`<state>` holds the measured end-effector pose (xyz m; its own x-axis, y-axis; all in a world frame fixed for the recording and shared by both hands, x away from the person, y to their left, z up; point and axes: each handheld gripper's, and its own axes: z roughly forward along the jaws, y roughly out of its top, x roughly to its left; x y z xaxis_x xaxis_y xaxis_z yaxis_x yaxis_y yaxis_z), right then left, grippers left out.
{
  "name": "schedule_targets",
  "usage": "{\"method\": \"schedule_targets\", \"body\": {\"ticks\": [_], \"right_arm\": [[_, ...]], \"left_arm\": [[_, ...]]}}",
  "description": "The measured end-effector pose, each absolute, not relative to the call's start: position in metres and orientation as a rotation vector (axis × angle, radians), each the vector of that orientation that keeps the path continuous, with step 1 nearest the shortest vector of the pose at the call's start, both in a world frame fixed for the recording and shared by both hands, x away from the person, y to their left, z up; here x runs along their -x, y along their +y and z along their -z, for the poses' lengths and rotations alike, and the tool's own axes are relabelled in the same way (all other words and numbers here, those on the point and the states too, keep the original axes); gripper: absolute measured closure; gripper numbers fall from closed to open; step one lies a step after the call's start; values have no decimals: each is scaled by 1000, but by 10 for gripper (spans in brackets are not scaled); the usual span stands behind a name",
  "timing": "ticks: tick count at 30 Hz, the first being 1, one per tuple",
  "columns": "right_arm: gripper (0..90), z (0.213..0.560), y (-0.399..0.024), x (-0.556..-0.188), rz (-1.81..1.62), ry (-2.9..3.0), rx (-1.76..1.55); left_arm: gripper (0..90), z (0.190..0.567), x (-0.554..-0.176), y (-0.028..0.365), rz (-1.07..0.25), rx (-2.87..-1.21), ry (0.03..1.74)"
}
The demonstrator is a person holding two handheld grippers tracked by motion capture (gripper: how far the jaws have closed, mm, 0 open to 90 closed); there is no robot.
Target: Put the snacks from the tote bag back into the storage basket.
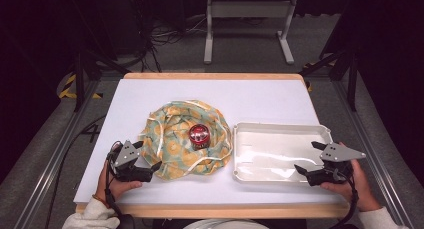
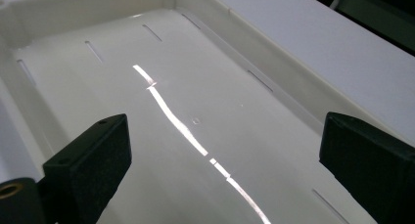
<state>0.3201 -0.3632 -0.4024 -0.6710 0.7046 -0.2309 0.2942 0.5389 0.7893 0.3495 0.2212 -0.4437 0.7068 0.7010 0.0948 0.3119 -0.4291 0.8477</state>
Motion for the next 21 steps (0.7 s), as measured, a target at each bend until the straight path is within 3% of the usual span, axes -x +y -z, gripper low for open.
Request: {"method": "schedule_targets", "body": {"ticks": [12, 16, 21], "right_arm": [[98, 402, -354, -325, -1008, 2294, -793], [213, 399, -353, -328, -1028, 2319, -757], [214, 392, -346, -334, -1041, 2355, -734]], "left_arm": [[64, 447, -347, 224, -533, -2035, 763], [64, 447, -347, 225, -549, -2037, 769], [65, 447, -347, 225, -548, -2036, 777]]}}
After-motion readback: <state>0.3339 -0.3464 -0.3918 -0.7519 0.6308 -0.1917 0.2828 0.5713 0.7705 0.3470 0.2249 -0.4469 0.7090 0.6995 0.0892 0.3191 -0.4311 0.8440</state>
